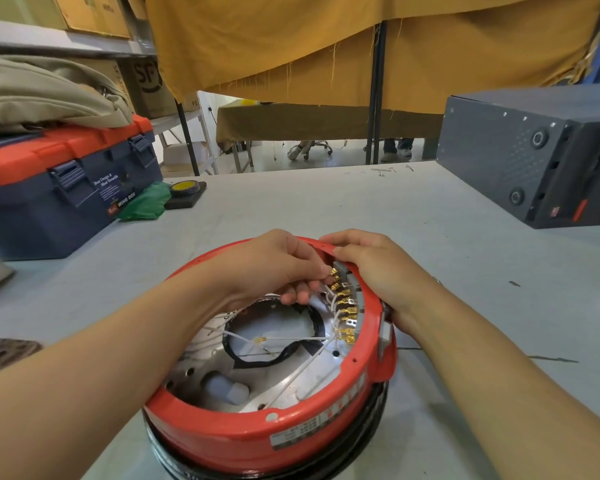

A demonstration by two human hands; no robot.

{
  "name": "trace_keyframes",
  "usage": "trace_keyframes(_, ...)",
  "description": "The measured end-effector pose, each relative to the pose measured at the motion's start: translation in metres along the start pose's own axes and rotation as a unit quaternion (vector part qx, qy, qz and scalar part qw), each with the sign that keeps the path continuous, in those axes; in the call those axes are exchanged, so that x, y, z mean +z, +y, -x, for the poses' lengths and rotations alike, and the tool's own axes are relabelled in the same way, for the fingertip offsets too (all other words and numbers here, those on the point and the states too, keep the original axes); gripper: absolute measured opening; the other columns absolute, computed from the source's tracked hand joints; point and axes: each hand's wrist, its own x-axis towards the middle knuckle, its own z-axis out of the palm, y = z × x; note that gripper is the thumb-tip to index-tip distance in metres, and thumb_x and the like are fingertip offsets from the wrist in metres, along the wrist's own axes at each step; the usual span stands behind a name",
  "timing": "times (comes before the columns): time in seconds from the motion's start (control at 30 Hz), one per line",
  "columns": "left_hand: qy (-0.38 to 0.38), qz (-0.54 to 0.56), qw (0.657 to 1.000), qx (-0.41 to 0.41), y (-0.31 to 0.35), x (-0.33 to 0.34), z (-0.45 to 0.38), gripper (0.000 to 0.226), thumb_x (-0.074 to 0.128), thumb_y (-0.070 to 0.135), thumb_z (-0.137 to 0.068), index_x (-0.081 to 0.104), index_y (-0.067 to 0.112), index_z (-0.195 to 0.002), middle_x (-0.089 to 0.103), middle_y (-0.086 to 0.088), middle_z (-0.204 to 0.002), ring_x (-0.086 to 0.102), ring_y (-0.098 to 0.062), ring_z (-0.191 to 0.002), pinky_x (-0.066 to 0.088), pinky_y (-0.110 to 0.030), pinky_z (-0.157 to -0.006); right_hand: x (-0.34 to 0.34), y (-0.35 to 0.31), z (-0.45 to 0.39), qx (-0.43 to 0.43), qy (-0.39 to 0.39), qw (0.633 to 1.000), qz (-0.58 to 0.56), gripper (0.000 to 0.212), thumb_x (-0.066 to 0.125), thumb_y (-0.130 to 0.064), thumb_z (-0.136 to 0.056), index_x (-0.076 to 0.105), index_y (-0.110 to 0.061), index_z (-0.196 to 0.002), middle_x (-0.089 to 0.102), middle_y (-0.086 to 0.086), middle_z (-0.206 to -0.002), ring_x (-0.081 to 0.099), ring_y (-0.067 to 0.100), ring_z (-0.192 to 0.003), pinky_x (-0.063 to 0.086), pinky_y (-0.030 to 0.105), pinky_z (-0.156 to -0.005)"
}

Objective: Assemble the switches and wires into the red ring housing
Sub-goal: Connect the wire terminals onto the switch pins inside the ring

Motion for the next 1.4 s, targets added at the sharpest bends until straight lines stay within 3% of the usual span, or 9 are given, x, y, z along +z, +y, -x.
trace_keyframes(0.07, 0.006, -0.004, 1.000, 0.002, 0.000, 0.000, 0.001, 0.020, 0.053, 0.000, -0.091, 0.060, -0.002, -0.072, 0.055, 0.002, -0.043, 0.044, -0.003, -0.031, 0.033, -0.012, -0.034, 0.000, 0.000, 0.000, 0.001, -0.003, 1.000, 0.000, 0.026, 0.044, -0.005, -0.093, 0.067, -0.014, -0.100, 0.070, 0.014, -0.093, 0.065, 0.021, -0.073, 0.054, 0.035, -0.074)
trace_keyframes(0.33, -0.011, -0.016, 1.000, -0.004, -0.001, -0.003, 0.000, 0.012, 0.055, -0.006, -0.087, 0.061, -0.003, -0.078, 0.057, 0.001, -0.046, 0.049, -0.004, -0.037, 0.035, -0.013, -0.037, 0.000, -0.001, 0.001, 0.001, 0.000, 1.000, 0.021, 0.026, 0.044, -0.008, -0.094, 0.067, -0.016, -0.102, 0.070, 0.015, -0.099, 0.065, 0.025, -0.082, 0.054, 0.042, -0.083)
trace_keyframes(0.67, 0.039, -0.076, 0.996, 0.027, -0.003, -0.005, 0.000, 0.007, 0.063, -0.002, -0.082, 0.066, 0.000, -0.077, 0.066, -0.007, -0.058, 0.057, -0.011, -0.049, 0.040, -0.015, -0.042, -0.001, 0.000, 0.000, 0.004, 0.001, 1.000, 0.025, 0.026, 0.044, -0.009, -0.094, 0.067, -0.016, -0.105, 0.069, 0.015, -0.101, 0.066, 0.031, -0.091, 0.054, 0.043, -0.083)
trace_keyframes(0.73, 0.064, -0.139, 0.987, 0.052, -0.004, -0.005, 0.000, 0.008, 0.065, 0.004, -0.081, 0.068, 0.007, -0.075, 0.068, -0.009, -0.061, 0.056, -0.012, -0.049, 0.041, -0.016, -0.044, 0.000, 0.000, 0.000, 0.003, 0.002, 1.000, 0.025, 0.026, 0.045, -0.009, -0.093, 0.067, -0.016, -0.104, 0.069, 0.015, -0.100, 0.066, 0.033, -0.093, 0.053, 0.044, -0.085)
trace_keyframes(0.87, 0.101, -0.264, 0.952, 0.117, -0.004, -0.001, 0.001, 0.010, 0.065, 0.010, -0.079, 0.067, 0.017, -0.073, 0.067, 0.001, -0.055, 0.059, -0.006, -0.049, 0.042, -0.013, -0.050, 0.001, 0.001, -0.001, 0.002, 0.006, 1.000, 0.010, 0.027, 0.044, -0.007, -0.093, 0.067, -0.014, -0.105, 0.068, 0.018, -0.103, 0.065, 0.034, -0.096, 0.053, 0.046, -0.089)
trace_keyframes(1.07, 0.123, -0.298, 0.934, 0.155, -0.004, 0.004, 0.002, 0.007, 0.066, 0.008, -0.075, 0.066, 0.013, -0.070, 0.059, 0.014, -0.048, 0.056, 0.001, -0.050, 0.038, -0.007, -0.051, 0.001, 0.002, -0.001, 0.001, 0.007, 1.000, 0.006, 0.027, 0.044, -0.006, -0.093, 0.067, -0.014, -0.105, 0.068, 0.018, -0.103, 0.065, 0.027, -0.086, 0.054, 0.040, -0.081)
trace_keyframes(1.27, 0.141, -0.334, 0.915, 0.177, -0.003, 0.007, 0.003, 0.008, 0.066, 0.010, -0.078, 0.066, 0.012, -0.071, 0.056, 0.011, -0.051, 0.053, 0.001, -0.052, 0.037, -0.007, -0.052, 0.001, 0.003, -0.002, -0.001, 0.006, 1.000, 0.007, 0.028, 0.044, -0.006, -0.092, 0.067, -0.015, -0.103, 0.069, 0.018, -0.101, 0.066, 0.027, -0.084, 0.055, 0.038, -0.077)
trace_keyframes(1.4, 0.132, -0.342, 0.914, 0.177, -0.002, 0.006, 0.004, 0.007, 0.065, 0.011, -0.081, 0.068, 0.011, -0.075, 0.063, 0.006, -0.056, 0.056, 0.000, -0.054, 0.039, -0.008, -0.054, 0.001, 0.004, -0.002, -0.004, 0.007, 1.000, 0.014, 0.028, 0.043, -0.007, -0.092, 0.067, -0.016, -0.103, 0.068, 0.018, -0.101, 0.067, 0.034, -0.094, 0.055, 0.044, -0.083)
